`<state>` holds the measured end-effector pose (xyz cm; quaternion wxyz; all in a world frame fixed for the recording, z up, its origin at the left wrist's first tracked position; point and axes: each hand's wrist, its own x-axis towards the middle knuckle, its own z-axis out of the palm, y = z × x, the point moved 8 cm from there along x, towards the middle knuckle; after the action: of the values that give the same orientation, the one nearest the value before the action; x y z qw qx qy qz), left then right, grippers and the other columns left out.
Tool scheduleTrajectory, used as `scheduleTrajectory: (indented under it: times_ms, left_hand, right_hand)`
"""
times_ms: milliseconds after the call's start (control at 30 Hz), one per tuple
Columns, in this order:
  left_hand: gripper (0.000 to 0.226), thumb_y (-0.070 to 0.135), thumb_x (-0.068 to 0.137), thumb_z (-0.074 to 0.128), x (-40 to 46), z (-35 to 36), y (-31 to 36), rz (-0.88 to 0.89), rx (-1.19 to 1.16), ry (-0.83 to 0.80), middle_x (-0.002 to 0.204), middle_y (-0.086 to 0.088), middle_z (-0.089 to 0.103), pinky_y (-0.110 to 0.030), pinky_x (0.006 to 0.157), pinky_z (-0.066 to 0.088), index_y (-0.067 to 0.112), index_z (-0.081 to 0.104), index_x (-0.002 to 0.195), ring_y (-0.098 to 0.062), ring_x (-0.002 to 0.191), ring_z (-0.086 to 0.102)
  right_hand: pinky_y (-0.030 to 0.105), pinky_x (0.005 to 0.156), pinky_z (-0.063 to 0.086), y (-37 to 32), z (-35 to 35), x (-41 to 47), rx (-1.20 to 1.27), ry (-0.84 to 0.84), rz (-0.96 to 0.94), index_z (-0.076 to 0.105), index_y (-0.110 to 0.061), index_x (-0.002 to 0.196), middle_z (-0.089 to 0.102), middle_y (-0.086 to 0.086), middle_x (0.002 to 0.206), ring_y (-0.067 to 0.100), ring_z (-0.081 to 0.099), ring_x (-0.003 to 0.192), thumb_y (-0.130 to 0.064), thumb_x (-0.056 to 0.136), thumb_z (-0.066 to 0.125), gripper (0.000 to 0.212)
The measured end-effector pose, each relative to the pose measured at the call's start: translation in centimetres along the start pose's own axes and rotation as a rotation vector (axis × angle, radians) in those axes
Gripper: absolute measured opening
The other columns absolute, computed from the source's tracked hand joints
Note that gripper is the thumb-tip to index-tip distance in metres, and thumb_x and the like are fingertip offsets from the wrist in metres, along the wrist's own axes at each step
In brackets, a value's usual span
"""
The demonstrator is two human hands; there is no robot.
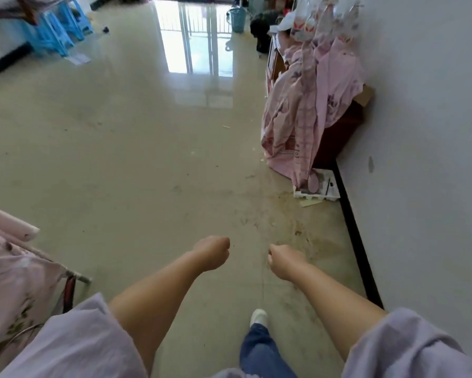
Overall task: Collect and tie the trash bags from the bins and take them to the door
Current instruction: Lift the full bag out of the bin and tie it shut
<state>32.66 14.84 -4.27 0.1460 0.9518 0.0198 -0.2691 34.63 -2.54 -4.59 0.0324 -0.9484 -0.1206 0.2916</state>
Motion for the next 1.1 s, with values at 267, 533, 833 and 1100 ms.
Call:
scheduleTrajectory:
  times_ms: [267,533,833,1100]
  left_hand:
    - [0.030,0.016,0.093,0.038,11.6,-9.2,-5.4,-0.080,-0.072,0.056,0.117,-0.016,0.059,-0.039,0.091,0.051,0.008,0.059,0.113,-0.033,0.101,0.059]
    - [0.030,0.014,0.094,0.038,22.7,-19.9,-11.6,-0.167,-0.175,0.122,0.122,-0.014,0.058,-0.028,0.079,0.041,0.007,0.059,0.114,-0.028,0.097,0.056]
    - [0.032,0.019,0.093,0.038,36.1,-31.9,-25.4,-0.236,-0.177,0.149,0.125,-0.011,0.059,-0.034,0.090,0.048,0.013,0.061,0.115,-0.031,0.109,0.058]
    - [0.030,0.018,0.095,0.038,47.9,-46.3,-37.5,-0.227,-0.088,0.126,0.124,-0.013,0.059,-0.032,0.087,0.046,0.010,0.060,0.115,-0.032,0.109,0.058]
  right_hand:
    - [0.033,0.088,0.045,-4.3,-8.8,14.1,-0.048,0.022,-0.095,0.052,-0.010,0.120,0.057,0.016,0.128,0.033,0.056,0.115,-0.027,0.099,0.036,0.032]
    - [0.034,0.088,0.046,-8.3,-19.9,29.5,-0.124,0.000,-0.156,0.054,-0.012,0.116,0.058,0.013,0.127,0.031,0.057,0.113,-0.029,0.097,0.035,0.032]
    - [0.030,0.083,0.042,-20.6,-28.3,48.9,-0.188,-0.013,-0.239,0.054,-0.015,0.107,0.058,0.013,0.121,0.031,0.057,0.114,-0.024,0.099,0.034,0.024]
    - [0.038,0.085,0.050,-32.0,-38.8,63.6,-0.051,0.019,-0.243,0.048,-0.020,0.090,0.052,0.008,0.089,0.026,0.049,0.081,-0.023,0.094,0.039,0.010]
